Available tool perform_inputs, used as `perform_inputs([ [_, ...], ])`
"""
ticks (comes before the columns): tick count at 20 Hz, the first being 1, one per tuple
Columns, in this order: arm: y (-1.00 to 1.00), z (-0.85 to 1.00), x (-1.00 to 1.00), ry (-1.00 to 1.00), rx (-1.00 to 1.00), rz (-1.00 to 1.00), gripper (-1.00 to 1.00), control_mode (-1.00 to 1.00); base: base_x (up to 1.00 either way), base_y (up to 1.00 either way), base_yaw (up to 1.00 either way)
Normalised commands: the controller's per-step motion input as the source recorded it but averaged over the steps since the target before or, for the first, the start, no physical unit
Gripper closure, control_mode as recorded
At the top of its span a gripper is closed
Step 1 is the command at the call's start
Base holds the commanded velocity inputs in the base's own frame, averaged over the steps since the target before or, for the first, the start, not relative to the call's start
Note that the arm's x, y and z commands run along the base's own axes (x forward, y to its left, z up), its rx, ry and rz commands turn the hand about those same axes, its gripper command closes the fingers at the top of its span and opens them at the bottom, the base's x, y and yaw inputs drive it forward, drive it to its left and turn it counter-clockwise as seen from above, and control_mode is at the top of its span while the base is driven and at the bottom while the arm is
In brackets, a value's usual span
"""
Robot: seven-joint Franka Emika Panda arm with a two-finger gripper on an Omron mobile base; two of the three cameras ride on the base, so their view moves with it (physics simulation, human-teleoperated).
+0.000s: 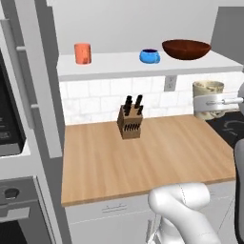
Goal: Gather all objects into one cabinet and sort the glasses and bowls to opposite sides.
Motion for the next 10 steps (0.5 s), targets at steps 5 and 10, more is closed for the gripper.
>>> perform_inputs([
  [5,0.0,0.0,0.0,0.0,0.0,0.0,1.0,1.0,0.26,0.27,-0.14],
  [10,0.0,0.0,0.0,0.0,0.0,0.0,1.0,1.0,0.26,0.42,-0.06],
])
